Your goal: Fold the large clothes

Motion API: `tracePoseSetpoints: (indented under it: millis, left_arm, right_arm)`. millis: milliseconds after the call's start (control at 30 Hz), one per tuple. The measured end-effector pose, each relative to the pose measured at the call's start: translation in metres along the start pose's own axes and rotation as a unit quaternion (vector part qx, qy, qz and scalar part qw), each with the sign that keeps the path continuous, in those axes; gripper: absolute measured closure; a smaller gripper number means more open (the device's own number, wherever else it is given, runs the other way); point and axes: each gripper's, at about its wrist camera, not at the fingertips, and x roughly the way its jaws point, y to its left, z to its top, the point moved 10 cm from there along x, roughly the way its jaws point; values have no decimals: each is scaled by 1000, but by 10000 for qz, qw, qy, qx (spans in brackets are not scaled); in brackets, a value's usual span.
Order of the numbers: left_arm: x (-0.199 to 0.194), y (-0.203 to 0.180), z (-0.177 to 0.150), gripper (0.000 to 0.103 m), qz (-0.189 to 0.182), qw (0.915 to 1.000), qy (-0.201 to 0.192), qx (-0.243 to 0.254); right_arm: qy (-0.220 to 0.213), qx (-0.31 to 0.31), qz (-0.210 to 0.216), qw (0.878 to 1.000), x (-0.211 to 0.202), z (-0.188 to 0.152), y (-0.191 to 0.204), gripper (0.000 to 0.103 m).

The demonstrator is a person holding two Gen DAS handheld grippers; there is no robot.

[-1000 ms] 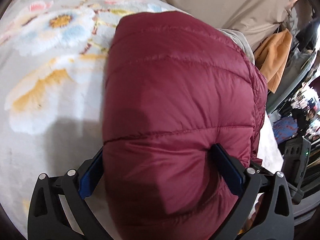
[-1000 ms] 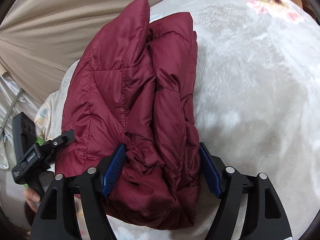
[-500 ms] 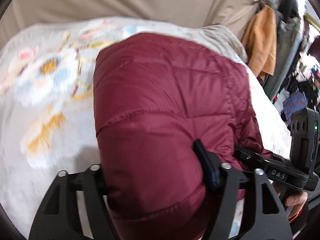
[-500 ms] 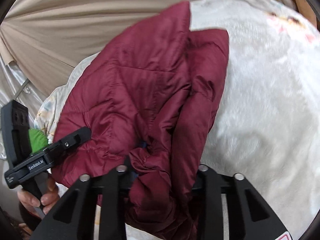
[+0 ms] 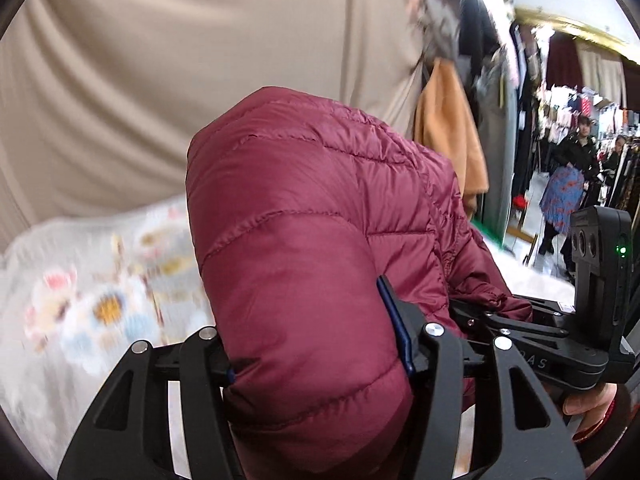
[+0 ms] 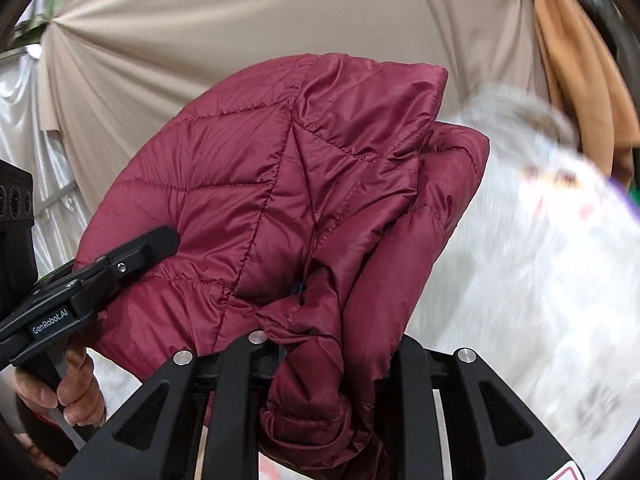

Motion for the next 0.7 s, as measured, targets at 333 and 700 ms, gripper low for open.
tracePoseSetpoints:
  millis: [333,700]
  left_arm:
    - [-77,49,77,49,334,9874,-1531,226]
    - [-96,183,77,47,413,9818,-1805,-425]
  right_arm:
    - [-1311,-904,382,9865,-30,92,73,82]
    - [-1146,-1127,1615,9737,50,129,158,81]
